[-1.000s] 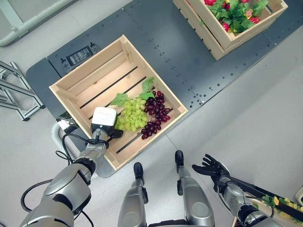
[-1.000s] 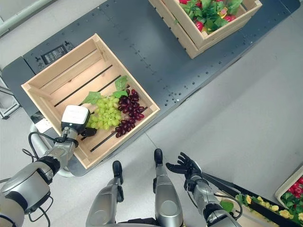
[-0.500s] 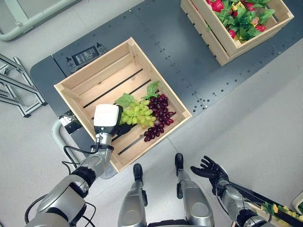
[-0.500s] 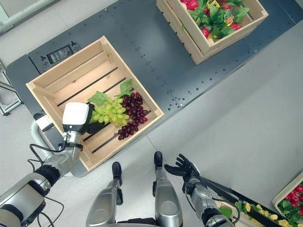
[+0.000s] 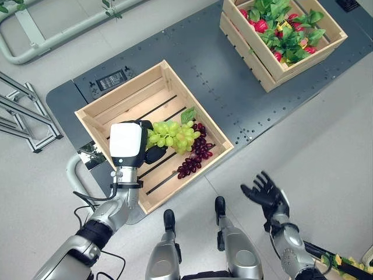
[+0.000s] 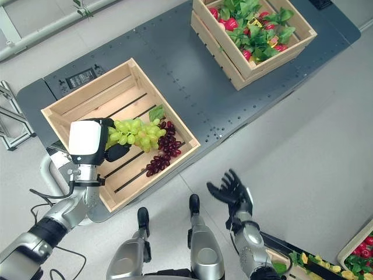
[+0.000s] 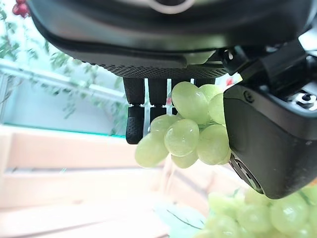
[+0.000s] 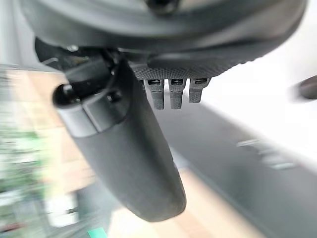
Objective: Pick up the fruits from the basket on one side to the basket on the other side
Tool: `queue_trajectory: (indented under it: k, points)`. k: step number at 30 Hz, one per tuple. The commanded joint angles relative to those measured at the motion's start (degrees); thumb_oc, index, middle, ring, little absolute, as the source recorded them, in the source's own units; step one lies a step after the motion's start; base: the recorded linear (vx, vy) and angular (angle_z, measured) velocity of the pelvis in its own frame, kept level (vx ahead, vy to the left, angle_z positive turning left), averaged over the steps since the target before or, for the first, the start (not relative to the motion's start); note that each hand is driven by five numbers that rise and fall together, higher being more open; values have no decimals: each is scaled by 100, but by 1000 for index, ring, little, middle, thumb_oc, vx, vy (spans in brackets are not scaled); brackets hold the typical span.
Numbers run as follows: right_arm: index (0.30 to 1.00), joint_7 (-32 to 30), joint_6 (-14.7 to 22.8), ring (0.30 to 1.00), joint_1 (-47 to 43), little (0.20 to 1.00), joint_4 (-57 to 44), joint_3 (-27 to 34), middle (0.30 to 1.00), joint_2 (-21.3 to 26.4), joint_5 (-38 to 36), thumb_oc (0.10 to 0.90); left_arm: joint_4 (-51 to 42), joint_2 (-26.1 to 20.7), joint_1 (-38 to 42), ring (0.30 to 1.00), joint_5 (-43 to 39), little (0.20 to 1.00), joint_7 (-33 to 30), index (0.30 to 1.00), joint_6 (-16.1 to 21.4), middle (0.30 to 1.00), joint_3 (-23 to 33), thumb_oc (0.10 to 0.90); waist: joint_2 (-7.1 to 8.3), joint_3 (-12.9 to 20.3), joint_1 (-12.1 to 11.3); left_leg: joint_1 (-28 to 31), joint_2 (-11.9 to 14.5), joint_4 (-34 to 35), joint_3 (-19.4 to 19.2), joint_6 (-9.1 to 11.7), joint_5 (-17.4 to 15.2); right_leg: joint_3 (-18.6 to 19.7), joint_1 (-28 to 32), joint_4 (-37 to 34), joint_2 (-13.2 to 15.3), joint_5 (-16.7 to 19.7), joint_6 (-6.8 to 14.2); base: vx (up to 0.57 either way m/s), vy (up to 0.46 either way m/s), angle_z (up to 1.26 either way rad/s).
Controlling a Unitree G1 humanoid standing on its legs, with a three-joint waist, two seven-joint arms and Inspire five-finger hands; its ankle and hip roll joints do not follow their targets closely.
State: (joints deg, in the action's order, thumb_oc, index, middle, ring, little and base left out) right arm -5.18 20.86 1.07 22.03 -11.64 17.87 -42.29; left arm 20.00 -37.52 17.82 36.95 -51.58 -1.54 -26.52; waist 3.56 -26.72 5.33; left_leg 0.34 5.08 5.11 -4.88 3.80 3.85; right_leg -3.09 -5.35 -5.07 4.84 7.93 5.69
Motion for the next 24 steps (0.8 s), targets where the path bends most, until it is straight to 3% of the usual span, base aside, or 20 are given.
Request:
queue_trajectory:
  k: [1, 6, 15, 24]
  points:
    - [900, -236, 921, 900, 301, 900, -601, 429, 900, 463, 836, 800, -12, -198, 138, 300, 352, 300, -683, 300, 425, 300, 360, 400, -19, 1051, 98, -238, -141, -159, 218, -244, -192, 67, 105, 7, -79, -184, -1, 50, 20, -2]
    - [900, 32, 1007, 900, 317, 900, -1796, 654, 900, 720, 1575, 800, -245, -64, -206, 300, 512, 300, -711, 300, 664, 300, 599, 400, -76, 1371, 118, -25, -150, -153, 166, -264, -308, 128, 280, 7, -99, -304, -16, 62, 35, -10]
    - [900, 738, 483, 900, -532, 900, -3057, 415, 900, 1451, 1996, 800, -743, 48, -160, 300, 572, 300, -209, 300, 790, 300, 519, 400, -163, 1722, -93, 272, -190, -64, 74, -288, -472, 158, 509, 7, -62, -461, 20, 31, 21, -2]
    - [900, 1586, -34, 900, -1143, 900, -3211, -57, 900, 1852, 1507, 800, -1026, -73, 36, 300, 418, 300, 117, 300, 901, 300, 451, 400, -69, 1915, -263, 337, -164, -50, 38, -280, -466, 91, 566, 7, -26, -455, 49, 19, -9, -3]
